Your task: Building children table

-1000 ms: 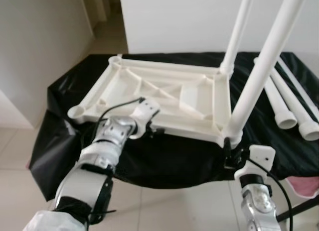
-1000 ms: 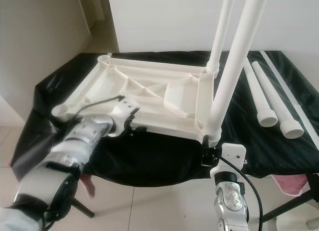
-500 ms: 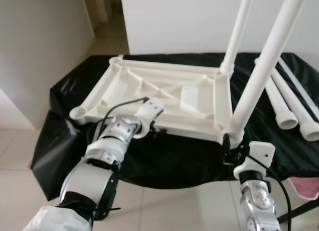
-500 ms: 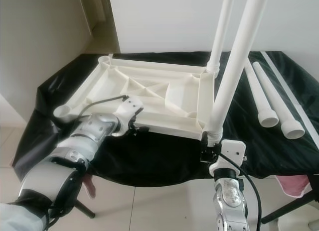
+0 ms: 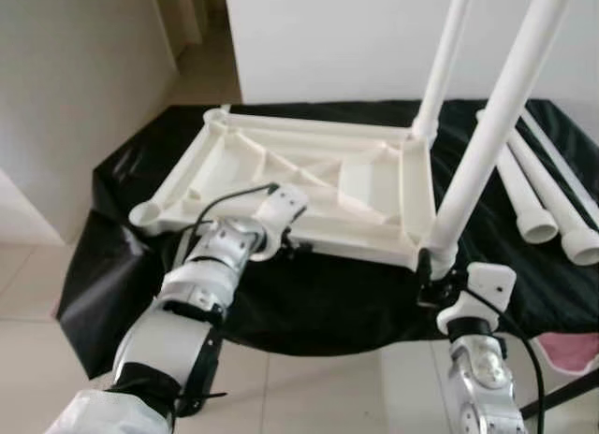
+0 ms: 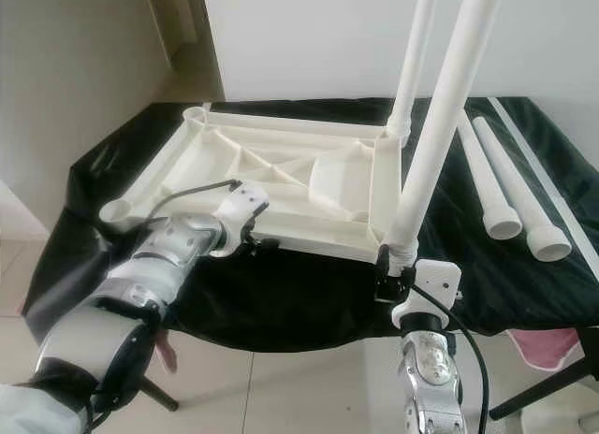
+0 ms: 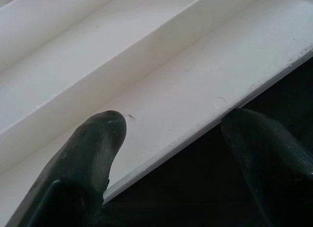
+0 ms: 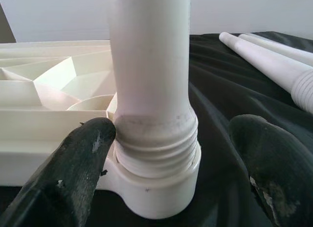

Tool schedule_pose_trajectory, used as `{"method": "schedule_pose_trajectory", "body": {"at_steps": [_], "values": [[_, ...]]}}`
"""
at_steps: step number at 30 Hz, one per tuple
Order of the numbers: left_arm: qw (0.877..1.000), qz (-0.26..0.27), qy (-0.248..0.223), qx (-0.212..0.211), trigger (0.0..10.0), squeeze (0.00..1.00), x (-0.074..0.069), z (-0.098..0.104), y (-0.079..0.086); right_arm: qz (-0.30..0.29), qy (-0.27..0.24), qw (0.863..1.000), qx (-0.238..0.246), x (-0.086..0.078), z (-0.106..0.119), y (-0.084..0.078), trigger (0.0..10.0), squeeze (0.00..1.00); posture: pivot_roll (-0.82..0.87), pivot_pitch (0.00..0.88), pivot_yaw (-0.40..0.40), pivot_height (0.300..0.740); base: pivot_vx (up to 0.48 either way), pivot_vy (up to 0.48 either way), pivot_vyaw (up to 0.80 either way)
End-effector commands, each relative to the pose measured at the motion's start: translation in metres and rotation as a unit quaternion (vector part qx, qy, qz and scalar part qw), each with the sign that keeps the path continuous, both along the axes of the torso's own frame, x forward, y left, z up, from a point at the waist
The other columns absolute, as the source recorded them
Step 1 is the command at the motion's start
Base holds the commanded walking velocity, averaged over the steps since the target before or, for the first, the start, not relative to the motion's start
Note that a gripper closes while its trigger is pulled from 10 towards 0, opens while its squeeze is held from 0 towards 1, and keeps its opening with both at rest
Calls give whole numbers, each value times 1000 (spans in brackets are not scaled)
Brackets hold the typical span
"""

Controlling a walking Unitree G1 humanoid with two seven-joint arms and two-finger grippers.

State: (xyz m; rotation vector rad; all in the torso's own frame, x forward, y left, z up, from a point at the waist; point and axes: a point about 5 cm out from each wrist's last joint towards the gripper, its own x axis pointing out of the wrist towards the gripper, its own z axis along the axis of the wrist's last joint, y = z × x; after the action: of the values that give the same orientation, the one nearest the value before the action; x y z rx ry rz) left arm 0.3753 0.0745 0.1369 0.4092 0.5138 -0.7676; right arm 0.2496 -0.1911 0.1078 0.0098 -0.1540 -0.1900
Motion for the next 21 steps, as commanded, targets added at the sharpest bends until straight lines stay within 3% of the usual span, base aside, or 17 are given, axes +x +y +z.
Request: {"method": "schedule_pose_trajectory", "body": {"at_steps": [1, 4, 5, 7, 8, 9, 10, 11, 18, 21], "values": [[999, 26, 40, 9, 0, 0, -8, -22, 4, -4, 9, 1000, 9, 1, -3, -2, 10000, 0, -100, 0, 54, 740, 0, 0, 0], [999, 26, 40, 9, 0, 0, -8, -22, 4, -4, 9, 1000, 9, 1, -3, -2, 10000, 0, -100, 0, 54, 740, 0, 0, 0], [998, 1, 56, 15, 10000, 0, -14, -27, 2, -2, 13, 1000, 11, 5, -4, -4, 10000, 0, -100, 0, 54, 740, 0, 0, 0], [992, -83, 88, 19, 10000, 0, -34, -38, -8, 17, 24, 1000, 10, 16, -4, -6, 10000, 0, -92, 0, 54, 740, 0, 0, 0], [992, -83, 88, 19, 10000, 0, -34, -38, -8, 17, 24, 1000, 10, 16, -4, -6, 10000, 0, -92, 0, 54, 740, 0, 0, 0], [985, -137, 101, 16, 10000, 0, -48, -41, -13, 33, 29, 999, 8, 24, -3, -6, 10000, 0, -88, 0, 54, 740, 0, 0, 0], [985, -137, 101, 16, 10000, 0, -48, -41, -13, 33, 29, 999, 8, 24, -3, -6, 10000, 0, -88, 0, 54, 740, 0, 0, 0], [980, -170, 103, 14, 10000, 0, -56, -41, -15, 47, 29, 998, 7, 29, -2, -4, 10000, 0, -85, 0, 54, 740, 0, 0, 0], [965, -247, 85, 9, 10000, 0, -76, -34, -20, 87, 27, 996, -2, 47, 5, -1, 10000, 0, -79, 0, 54, 740, 0, 0, 0], [969, -237, 67, -1, 10000, 0, -75, -29, -22, 91, 22, 996, -6, 50, 7, -1, 10000, 0, -76, 0, 52, 740, 0, 0, 0]]}}
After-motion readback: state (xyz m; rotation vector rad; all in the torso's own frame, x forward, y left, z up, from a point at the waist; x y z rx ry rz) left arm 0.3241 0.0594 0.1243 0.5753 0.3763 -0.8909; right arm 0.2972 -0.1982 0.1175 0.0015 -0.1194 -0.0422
